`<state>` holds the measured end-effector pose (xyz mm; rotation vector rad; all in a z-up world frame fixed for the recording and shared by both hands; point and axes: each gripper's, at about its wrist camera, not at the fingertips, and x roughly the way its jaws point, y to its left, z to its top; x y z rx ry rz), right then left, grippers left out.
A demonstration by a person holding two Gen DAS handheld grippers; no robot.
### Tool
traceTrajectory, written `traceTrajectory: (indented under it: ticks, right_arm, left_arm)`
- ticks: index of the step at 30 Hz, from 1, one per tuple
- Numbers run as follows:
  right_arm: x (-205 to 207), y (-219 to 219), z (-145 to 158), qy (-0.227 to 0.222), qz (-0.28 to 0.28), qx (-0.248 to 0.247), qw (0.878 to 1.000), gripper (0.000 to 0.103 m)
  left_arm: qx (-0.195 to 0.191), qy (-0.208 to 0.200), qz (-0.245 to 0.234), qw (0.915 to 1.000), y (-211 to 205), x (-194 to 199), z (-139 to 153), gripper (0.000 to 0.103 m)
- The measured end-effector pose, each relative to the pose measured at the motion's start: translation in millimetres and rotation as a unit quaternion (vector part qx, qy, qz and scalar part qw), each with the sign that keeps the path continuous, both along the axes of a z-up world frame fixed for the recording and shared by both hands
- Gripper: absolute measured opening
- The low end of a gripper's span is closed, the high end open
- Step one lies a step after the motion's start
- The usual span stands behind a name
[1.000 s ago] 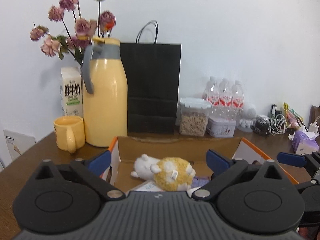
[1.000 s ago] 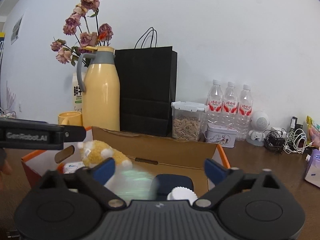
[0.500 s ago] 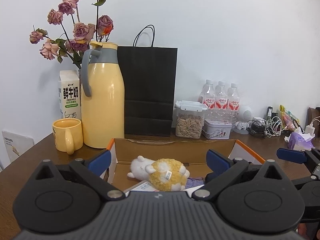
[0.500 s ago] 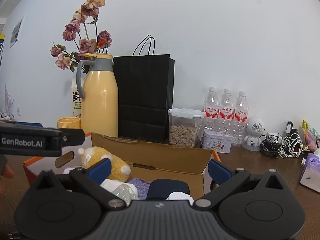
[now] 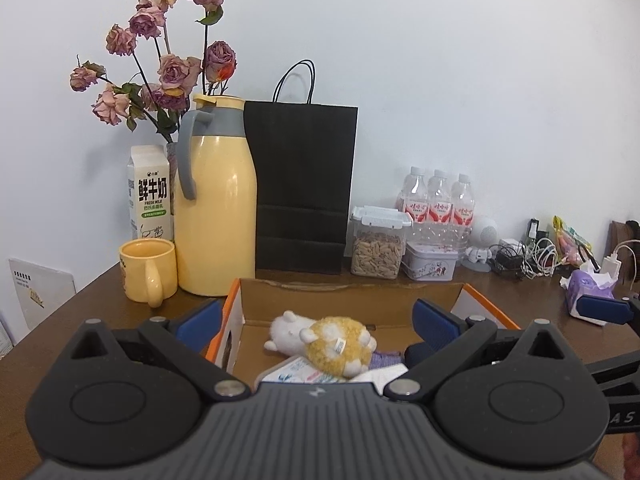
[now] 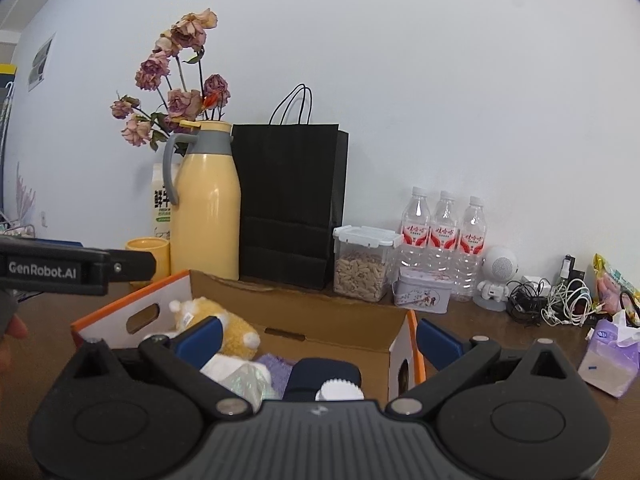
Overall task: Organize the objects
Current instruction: 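Withdraw both grippers from the red box toward the remaining items, then grasp the small yellow block with right while left grasps a white cap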
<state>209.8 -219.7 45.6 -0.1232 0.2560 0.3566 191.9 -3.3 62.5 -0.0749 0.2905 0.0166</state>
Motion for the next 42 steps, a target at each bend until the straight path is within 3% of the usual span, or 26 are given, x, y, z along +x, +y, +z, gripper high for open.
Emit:
traceTrajectory:
  ticks: [16, 31, 35, 42]
  right_arm:
    - [-56, -35, -20, 0.059, -0.003, -0.027, 0.998, 0.103]
    - [-71, -60, -59, 0.123, -0.009, -0.035, 0.992, 0.103]
    - [-65, -60, -66, 0.140, -0.007, -0.032, 0.990, 0.095]
    - [-69, -55, -74, 0.148, 0.007, -0.016, 0.989, 0.074]
  left_arm:
    - [0.001, 0.046, 0.001, 0.9989, 20, -56, -6, 0.103]
    - [-0.002, 0.099, 0.010, 0.9950, 31, -76, -34, 0.103]
    - [-0.003, 0.106, 0.009, 0.9944, 30, -77, -38, 0.103]
    - [-0.006, 0.111, 0.008, 0.9937, 30, -76, -42, 0.103]
